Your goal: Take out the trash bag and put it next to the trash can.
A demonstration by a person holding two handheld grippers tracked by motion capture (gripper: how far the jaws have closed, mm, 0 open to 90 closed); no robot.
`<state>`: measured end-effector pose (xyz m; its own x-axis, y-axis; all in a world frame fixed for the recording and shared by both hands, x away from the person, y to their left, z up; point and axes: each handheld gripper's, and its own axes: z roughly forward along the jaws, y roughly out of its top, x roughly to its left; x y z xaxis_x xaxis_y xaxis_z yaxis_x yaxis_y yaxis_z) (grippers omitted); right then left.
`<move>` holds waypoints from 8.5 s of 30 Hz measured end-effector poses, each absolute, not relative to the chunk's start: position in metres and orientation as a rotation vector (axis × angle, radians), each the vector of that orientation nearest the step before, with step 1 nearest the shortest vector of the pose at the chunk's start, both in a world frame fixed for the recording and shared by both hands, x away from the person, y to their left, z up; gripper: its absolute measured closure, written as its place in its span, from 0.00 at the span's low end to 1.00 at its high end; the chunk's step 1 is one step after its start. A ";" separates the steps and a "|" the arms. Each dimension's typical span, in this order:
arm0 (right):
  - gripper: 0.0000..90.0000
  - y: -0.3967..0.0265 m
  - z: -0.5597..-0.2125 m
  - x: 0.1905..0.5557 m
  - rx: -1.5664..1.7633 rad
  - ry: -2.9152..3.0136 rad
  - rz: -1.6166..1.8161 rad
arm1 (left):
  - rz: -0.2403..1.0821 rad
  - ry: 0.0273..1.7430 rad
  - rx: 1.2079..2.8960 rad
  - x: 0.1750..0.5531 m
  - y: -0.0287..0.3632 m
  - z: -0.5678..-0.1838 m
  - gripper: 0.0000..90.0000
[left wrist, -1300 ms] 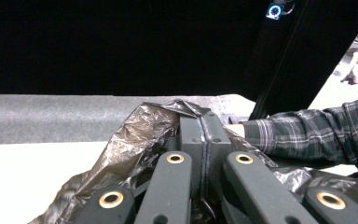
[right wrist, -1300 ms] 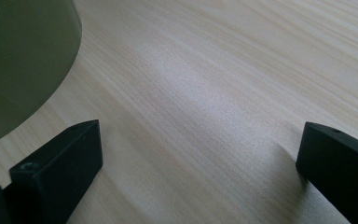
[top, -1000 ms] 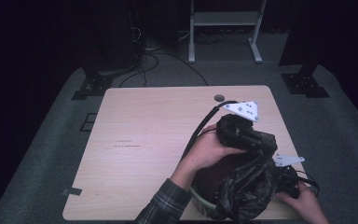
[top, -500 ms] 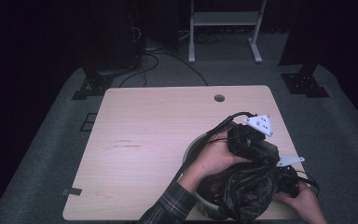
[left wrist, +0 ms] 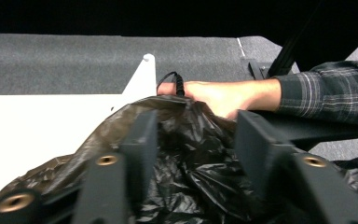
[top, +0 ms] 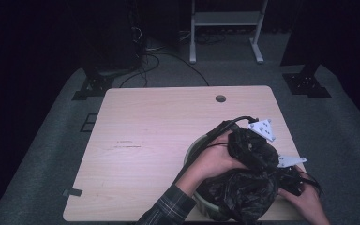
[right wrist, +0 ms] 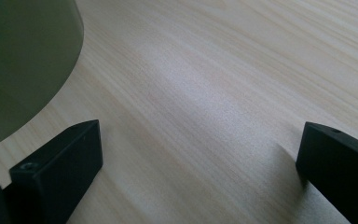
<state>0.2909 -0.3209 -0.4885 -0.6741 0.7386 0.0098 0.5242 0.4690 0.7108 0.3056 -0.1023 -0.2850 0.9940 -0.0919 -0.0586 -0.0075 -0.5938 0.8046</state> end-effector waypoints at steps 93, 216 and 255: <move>0.16 -0.334 -0.296 0.267 1.046 2.196 1.469 | 0.338 0.794 2.246 0.295 0.217 -0.482 0.00; 1.00 -0.316 -0.268 0.302 0.840 1.778 1.992 | 0.355 0.813 2.235 0.293 0.214 -0.484 0.00; 1.00 -0.324 -0.154 0.358 0.772 1.624 1.870 | 0.357 0.810 2.238 0.292 0.214 -0.484 0.00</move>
<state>0.3584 -0.3242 -0.1542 -0.6901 0.7202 0.0718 -0.0298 -0.1273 0.9914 0.2922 0.2139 -0.4835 0.7644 0.6446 0.0143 0.4459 -0.5446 0.7104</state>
